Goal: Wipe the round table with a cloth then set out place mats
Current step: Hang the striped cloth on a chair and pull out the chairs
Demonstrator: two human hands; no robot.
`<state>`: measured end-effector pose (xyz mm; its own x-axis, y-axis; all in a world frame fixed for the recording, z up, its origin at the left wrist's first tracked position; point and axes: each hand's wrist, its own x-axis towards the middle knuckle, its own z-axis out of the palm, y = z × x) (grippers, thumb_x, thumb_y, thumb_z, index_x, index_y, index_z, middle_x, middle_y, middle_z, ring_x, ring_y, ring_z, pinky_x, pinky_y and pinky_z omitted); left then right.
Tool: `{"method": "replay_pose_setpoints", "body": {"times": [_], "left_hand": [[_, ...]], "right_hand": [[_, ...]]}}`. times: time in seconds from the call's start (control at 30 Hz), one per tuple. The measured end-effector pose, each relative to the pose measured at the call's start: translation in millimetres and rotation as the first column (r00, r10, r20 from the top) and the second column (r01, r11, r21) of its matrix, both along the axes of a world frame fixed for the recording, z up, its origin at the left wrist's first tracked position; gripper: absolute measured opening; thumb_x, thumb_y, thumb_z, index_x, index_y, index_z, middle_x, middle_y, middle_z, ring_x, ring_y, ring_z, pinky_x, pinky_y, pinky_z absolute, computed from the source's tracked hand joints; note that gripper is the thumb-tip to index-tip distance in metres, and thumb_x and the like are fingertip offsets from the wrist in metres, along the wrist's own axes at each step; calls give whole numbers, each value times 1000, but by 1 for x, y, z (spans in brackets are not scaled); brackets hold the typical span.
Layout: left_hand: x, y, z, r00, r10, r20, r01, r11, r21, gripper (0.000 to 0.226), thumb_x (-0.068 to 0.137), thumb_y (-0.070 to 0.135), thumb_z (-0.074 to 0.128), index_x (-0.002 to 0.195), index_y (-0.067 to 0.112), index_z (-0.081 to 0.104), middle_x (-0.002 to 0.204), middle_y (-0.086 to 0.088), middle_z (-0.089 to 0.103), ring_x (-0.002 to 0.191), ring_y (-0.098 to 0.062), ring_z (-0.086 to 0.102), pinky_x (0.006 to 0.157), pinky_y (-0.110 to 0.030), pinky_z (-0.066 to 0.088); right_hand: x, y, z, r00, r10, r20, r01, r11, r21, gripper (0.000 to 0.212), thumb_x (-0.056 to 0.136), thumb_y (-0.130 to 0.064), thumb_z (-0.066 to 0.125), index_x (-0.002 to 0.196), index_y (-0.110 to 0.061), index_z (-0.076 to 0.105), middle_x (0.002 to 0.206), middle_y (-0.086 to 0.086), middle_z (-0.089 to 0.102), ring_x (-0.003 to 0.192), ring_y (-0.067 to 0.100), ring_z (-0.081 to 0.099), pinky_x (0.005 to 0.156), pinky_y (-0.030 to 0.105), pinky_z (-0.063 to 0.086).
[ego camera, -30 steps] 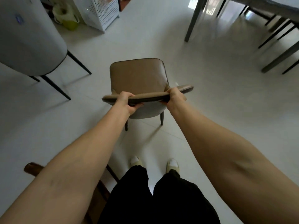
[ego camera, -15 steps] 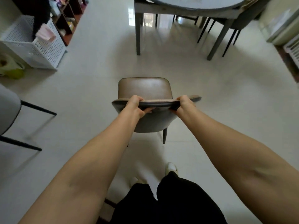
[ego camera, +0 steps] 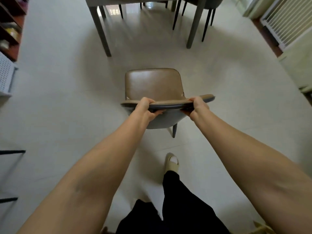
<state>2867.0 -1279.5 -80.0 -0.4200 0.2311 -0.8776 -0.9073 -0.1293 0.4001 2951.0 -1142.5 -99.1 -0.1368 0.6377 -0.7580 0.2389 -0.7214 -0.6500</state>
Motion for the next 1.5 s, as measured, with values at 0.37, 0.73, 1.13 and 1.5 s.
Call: {"method": "replay_pose_setpoints", "body": {"times": [0.37,0.73,1.13,1.5], "left_hand": [[-128,185,30,997,62,35,-65,992,107,14,94,-3,43,107,-7,44,145,-30,21,132,-53,26,96,-54,46],[-263,326,27,997,13,79,-22,993,116,23,92,-5,43,114,-1,41,145,-28,21,132,-52,30,93,-54,49],[-399,449,40,995,25,98,-39,989,143,23,92,-8,43,113,2,40,144,-27,24,133,-50,30,97,-57,45],[-423,574,13,987,120,105,-131,987,98,37,90,-6,50,125,5,43,126,-22,45,115,-44,51,88,-58,50]], "right_hand": [[-142,193,18,999,5,-35,-4,1000,15,22,84,-1,56,104,-2,51,104,17,58,79,30,58,75,49,58],[-274,338,5,1000,-5,19,4,999,46,36,75,0,55,112,0,57,106,18,60,85,33,61,46,41,55],[-408,458,18,999,-30,23,27,995,92,39,81,-1,56,120,-3,53,107,19,61,86,32,63,64,47,59],[-449,586,-2,993,118,20,-119,992,47,39,87,-9,58,125,-7,51,110,14,61,90,28,62,74,44,60]]}}
